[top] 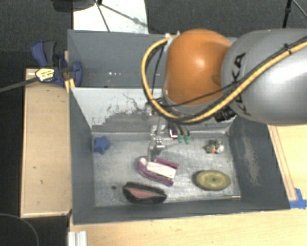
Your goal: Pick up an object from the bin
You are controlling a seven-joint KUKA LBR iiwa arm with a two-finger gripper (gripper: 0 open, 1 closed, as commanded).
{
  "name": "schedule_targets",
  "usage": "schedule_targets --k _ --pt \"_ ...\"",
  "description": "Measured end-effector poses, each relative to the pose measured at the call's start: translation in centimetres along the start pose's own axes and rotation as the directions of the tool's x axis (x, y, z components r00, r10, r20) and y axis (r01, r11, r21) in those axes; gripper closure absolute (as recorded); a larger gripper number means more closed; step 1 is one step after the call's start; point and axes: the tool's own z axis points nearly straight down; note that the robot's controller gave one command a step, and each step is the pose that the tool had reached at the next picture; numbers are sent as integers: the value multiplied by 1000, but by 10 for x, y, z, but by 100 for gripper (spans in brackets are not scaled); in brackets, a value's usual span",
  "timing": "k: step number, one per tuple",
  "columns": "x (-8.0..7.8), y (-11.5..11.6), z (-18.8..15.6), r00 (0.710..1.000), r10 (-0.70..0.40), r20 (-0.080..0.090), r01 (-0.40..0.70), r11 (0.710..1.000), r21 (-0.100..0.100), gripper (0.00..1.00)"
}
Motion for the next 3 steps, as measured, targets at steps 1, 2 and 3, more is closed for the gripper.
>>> schedule_targets --k 1,2,3 --pt "58 -45 59 973 -233 -6 233 973 2 0" --pt "36 -52 164 998 -63 -2 63 998 1 0" --pt "37 -51 162 998 -62 -3 62 998 0 100"
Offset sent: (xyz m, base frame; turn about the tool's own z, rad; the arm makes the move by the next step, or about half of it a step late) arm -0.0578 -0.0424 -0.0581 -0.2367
